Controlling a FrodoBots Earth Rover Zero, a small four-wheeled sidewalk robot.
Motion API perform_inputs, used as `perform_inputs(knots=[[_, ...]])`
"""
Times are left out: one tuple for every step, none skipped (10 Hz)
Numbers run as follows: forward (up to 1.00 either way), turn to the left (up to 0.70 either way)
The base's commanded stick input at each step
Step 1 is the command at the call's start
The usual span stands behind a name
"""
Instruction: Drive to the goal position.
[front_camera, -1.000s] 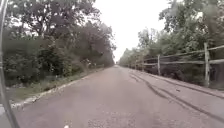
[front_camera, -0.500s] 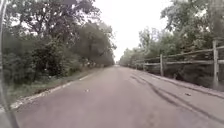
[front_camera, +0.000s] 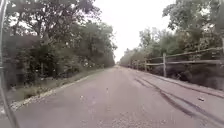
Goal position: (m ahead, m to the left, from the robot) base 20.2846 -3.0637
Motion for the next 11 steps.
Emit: perform_inputs(knots=[[0.70,0.00],[0.70,0.00],[0.70,0.00],[0.70,0.00],[0.70,0.00],[0.70,0.00],[0.70,0.00],[0.70,0.00],[0.70,0.00],[0.70,0.00],[0.70,0.00]])
